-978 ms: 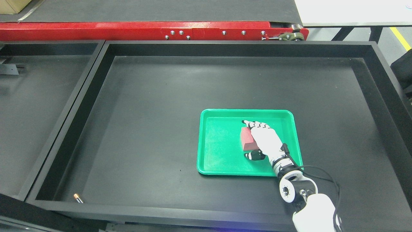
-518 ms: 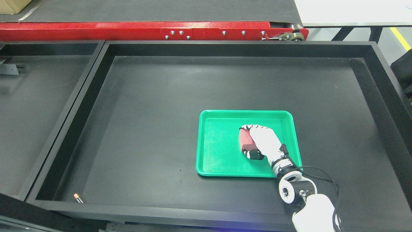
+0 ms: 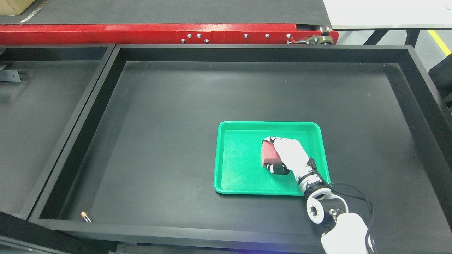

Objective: Pick pink block from left shelf to tray
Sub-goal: 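Close the right hand fingers around the pink cube, then lift the pink cube off the green tray with the right hand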

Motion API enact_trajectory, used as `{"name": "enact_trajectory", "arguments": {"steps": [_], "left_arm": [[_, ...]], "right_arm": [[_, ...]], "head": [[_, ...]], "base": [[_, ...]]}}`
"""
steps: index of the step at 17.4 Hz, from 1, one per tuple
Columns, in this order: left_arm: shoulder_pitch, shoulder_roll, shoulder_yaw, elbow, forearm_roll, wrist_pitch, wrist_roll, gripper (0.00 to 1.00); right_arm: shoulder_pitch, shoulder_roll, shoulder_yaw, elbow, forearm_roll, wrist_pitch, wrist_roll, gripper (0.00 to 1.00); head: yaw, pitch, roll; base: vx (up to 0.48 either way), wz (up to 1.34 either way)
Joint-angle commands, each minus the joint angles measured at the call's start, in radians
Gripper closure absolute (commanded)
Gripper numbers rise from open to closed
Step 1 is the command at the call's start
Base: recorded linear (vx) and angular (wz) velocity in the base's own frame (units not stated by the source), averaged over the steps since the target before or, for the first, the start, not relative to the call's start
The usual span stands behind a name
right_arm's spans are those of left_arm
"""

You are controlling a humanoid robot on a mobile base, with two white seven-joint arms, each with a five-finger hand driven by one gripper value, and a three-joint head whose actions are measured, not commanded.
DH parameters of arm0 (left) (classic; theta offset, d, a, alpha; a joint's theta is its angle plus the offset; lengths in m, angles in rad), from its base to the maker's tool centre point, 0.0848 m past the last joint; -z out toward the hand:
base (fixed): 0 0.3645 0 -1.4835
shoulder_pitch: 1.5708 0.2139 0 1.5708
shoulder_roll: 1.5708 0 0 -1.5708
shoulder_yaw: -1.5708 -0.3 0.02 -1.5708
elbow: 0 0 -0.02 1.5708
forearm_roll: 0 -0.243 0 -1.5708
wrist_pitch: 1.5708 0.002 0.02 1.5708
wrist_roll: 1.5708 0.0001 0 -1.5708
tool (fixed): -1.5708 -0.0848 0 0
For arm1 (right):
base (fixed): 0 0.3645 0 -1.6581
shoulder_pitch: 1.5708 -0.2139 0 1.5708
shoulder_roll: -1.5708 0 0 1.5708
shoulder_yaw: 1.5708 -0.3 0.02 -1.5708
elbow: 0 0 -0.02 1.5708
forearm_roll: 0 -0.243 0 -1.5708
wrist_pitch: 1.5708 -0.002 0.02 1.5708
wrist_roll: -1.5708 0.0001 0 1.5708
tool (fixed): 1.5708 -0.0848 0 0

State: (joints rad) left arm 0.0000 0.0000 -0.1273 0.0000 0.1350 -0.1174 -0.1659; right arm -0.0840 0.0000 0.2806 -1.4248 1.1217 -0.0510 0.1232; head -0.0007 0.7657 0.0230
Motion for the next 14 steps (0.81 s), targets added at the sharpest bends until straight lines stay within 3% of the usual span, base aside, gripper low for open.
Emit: {"name": "enact_trajectory", "arguments": {"steps": [1, 10, 14], "left_arm": [[0.020, 0.017, 0.000, -0.017, 0.000, -0.001, 0.000, 0.00], [0.020, 0.017, 0.000, -0.017, 0.000, -0.001, 0.000, 0.00], [0.020, 0.017, 0.000, -0.017, 0.000, -0.001, 0.000, 0.00]], "right_arm": [[0.001, -0.017, -0.040, 0.000, -0.013, -0.007, -0.104, 0.97], [0.075, -0.017, -0.172, -0.146, -0.134, -0.211, -0.456, 0.97], [0.112, -0.017, -0.173, -0.194, -0.135, -0.224, -0.543, 0.96]], "head": [[0.0000, 0.000, 0.000], [0.0000, 0.000, 0.000], [0.0000, 0.000, 0.000]], "base": [[0.000, 0.00], [0.000, 0.00], [-0.003, 0.01]]}}
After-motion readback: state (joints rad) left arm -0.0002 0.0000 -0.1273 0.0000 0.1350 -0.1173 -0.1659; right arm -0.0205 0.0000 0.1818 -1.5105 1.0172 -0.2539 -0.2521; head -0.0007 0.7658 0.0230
